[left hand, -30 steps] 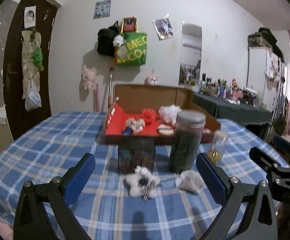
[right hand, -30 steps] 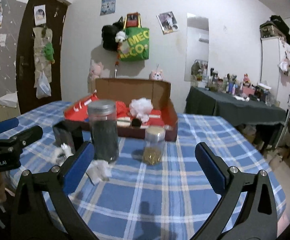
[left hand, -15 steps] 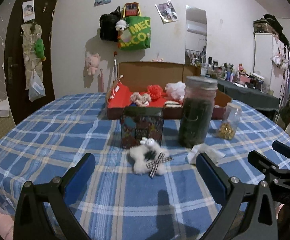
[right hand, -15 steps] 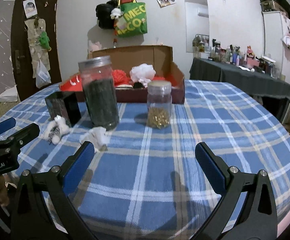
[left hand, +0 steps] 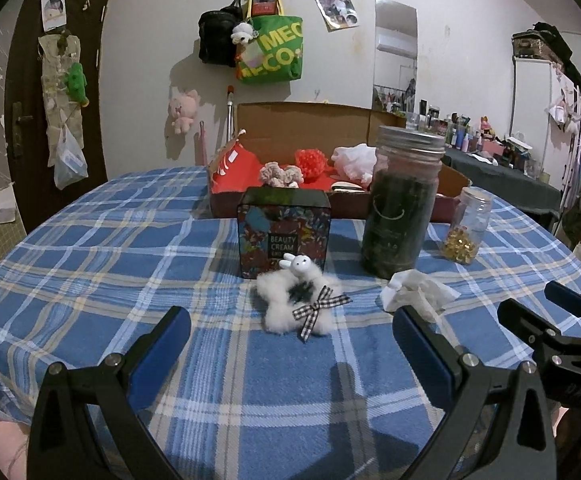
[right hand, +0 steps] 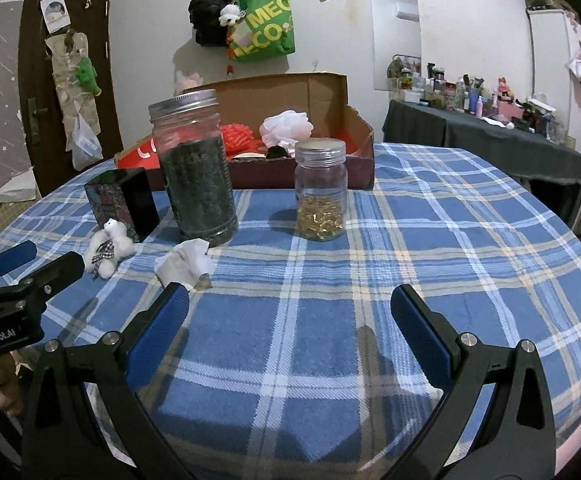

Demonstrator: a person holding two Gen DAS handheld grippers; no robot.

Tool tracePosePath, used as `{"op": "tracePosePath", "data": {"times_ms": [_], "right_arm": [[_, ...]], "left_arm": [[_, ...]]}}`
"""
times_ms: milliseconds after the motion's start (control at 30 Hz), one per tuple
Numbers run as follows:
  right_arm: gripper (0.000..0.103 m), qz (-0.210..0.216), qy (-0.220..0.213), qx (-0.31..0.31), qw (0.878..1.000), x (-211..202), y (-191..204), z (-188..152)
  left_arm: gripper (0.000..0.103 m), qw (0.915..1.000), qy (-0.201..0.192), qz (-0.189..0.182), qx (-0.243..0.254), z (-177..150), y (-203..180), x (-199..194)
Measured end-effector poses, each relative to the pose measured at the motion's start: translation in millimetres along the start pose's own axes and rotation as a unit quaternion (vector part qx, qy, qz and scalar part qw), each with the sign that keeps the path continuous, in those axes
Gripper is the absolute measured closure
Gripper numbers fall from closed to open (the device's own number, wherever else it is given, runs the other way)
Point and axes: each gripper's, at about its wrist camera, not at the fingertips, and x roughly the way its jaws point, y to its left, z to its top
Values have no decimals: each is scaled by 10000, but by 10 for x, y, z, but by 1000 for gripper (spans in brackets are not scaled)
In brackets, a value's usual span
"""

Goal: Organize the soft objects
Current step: 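Grasp the white bunny plush with the left tool while the right tool grasps the white tissue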

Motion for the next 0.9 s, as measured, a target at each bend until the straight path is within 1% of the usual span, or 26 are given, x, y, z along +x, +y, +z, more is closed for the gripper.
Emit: {"op": "tracePosePath", "data": {"times_ms": [233,400,533,600,700,733,767,800,833,867,900], "right_arm": [[0,223,190,-72,9995,135,48,136],[0,442,366,-116,9983,296,118,277],[0,836,670,-199,9940,476,187,358],[0,983,799,-304,9915,529,244,371],[1,1102,966,-543,9877,582,358,383],[5,1146,995,-597,9866,592,387,386],[15,1159,997,-638,9862,597,411,388],[22,1160,1005,-685,9858,601,438,382],[36,1171,1032,-734,9850,619,463,375],[54,1175,1100,-748,9841,643,477,364],[60,1206,1191,-744,9827,677,486,356]], "left_arm": [[0,9997,232,-9,-3,120,79,174],[0,9988,468,-125,121,229,142,351],[0,9968,688,-215,347,272,129,479],[1,9947,879,-307,443,279,115,548],[9,9921,1048,-357,585,287,92,629],[14,9910,1120,-378,624,283,89,657],[20,9903,1175,-398,629,276,86,682],[25,9896,1235,-440,599,266,92,706],[34,9887,1293,-496,565,257,99,726],[41,9878,1349,-564,534,244,107,741],[43,9882,1314,-574,533,241,111,730]]}}
